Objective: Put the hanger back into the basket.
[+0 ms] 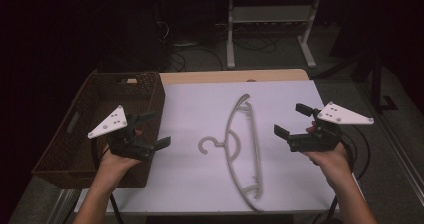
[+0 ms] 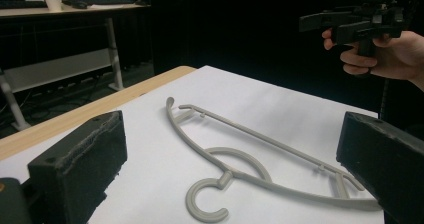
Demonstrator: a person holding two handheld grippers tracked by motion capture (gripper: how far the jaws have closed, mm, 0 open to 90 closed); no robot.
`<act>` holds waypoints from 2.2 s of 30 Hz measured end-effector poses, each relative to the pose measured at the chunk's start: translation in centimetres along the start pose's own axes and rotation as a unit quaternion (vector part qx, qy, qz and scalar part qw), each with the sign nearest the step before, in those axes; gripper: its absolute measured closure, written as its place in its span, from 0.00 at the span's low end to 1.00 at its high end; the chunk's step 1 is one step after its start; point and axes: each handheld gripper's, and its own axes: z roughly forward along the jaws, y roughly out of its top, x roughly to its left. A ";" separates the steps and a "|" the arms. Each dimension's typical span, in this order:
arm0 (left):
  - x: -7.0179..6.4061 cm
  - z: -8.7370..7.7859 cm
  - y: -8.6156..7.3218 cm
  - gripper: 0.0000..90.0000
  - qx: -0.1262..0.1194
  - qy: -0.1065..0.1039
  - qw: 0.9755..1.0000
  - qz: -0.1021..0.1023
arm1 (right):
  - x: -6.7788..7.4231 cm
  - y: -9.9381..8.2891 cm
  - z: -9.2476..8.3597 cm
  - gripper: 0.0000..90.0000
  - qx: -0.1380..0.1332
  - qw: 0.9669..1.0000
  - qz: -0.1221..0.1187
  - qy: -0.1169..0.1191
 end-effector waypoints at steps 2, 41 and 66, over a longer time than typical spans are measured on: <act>-0.1 0.1 0.1 0.00 0.002 0.000 1.000 0.001 | 0.0 0.0 0.0 0.00 0.002 1.000 -0.001 0.000; -3.1 3.7 -0.7 0.00 0.030 -0.034 0.999 -0.002 | 1.5 -5.5 1.7 0.97 0.196 0.977 -0.051 0.059; -3.4 4.2 -1.1 0.00 0.037 -0.041 0.998 -0.005 | 2.9 -11.0 4.3 0.99 0.340 0.928 -0.060 0.141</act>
